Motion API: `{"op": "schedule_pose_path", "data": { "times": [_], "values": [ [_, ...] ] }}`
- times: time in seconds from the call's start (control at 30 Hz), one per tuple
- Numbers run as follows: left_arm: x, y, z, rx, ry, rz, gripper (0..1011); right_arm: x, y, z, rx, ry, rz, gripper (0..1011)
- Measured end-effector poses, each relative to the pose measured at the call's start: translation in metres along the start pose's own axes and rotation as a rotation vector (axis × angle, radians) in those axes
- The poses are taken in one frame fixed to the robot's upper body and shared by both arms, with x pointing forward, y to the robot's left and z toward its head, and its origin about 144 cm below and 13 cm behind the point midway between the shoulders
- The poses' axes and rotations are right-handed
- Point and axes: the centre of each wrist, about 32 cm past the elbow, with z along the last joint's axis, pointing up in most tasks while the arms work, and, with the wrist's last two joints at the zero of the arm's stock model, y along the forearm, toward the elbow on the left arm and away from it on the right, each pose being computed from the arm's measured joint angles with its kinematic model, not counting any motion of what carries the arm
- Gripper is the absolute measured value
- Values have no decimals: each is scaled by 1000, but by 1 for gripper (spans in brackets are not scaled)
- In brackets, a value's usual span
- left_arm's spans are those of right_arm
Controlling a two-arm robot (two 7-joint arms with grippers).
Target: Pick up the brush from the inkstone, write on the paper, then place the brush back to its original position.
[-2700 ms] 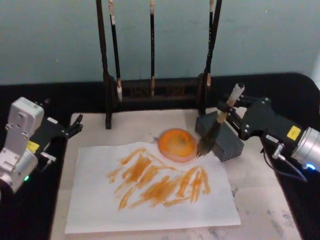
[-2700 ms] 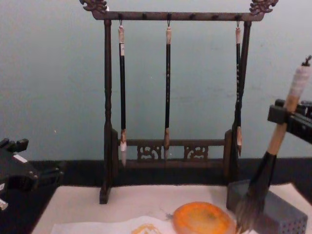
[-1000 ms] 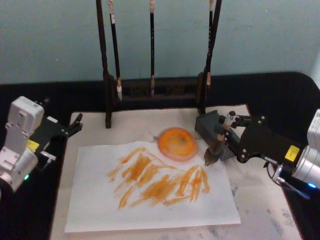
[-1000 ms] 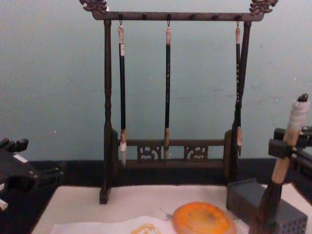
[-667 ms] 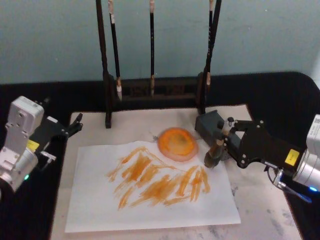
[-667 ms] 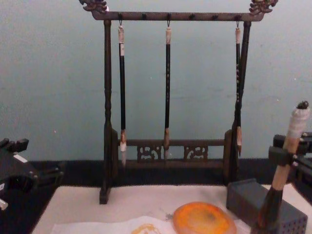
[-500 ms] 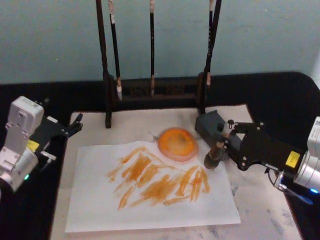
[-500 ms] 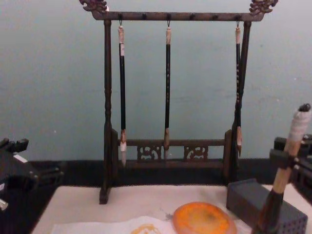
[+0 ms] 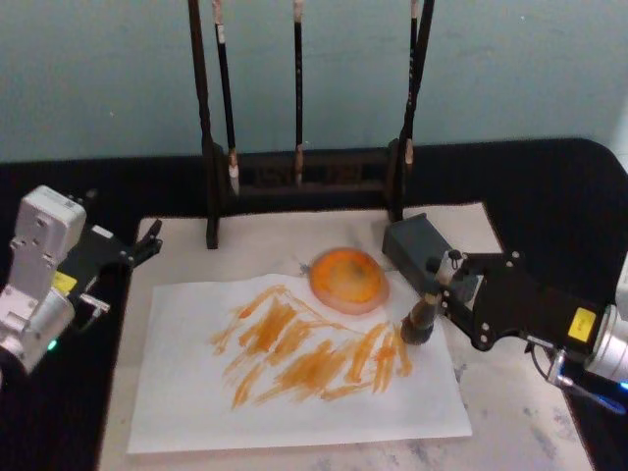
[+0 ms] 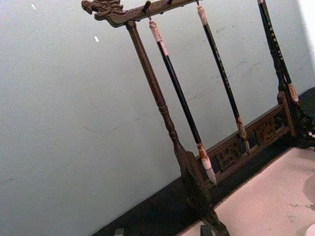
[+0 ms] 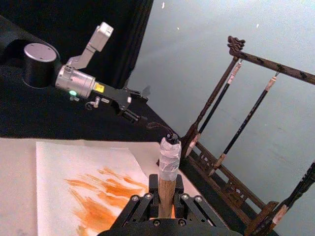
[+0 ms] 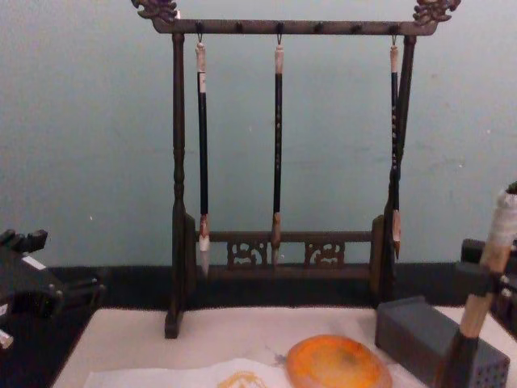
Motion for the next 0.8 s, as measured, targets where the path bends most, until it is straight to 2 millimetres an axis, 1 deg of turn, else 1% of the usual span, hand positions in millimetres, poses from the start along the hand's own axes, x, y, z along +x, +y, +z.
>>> {"op": "schedule_pose_path", "data": {
  "times": [0.23, 0.8],
  "values": [
    [0, 0, 0, 0, 0, 0, 1001, -5, -5, 5, 4, -2, 19, 163],
    [0, 0, 0, 0, 0, 0, 1001, -10, -15, 12, 21, 10, 50, 163]
  ]
}}
